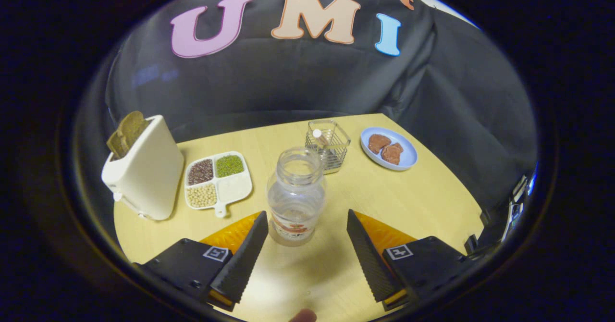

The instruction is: Take the bottle from table, then pour the juice into the cup, finally place the bottle on the coaster

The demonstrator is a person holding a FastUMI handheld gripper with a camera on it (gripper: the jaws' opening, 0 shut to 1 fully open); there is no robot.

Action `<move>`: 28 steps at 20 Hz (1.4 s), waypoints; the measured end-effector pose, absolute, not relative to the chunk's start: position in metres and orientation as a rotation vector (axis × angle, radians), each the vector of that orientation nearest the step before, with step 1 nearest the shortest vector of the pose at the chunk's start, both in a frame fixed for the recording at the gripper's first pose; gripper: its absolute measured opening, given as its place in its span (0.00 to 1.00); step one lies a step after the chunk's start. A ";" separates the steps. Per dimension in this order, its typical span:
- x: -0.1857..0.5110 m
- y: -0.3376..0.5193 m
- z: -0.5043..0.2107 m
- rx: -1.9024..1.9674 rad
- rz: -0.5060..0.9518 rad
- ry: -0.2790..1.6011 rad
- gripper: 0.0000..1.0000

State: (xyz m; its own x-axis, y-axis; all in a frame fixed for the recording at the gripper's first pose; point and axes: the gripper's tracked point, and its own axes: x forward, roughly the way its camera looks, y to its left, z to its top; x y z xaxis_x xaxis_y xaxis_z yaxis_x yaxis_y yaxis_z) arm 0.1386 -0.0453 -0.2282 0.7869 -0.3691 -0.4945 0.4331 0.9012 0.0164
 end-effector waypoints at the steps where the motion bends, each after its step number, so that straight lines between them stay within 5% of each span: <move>1: 0.132 -0.043 -0.218 0.137 -0.411 0.484 1.00; 11: 0.078 -0.034 -0.105 0.147 -0.083 0.242 1.00; 28: 0.004 -0.078 0.001 0.131 0.065 0.011 0.99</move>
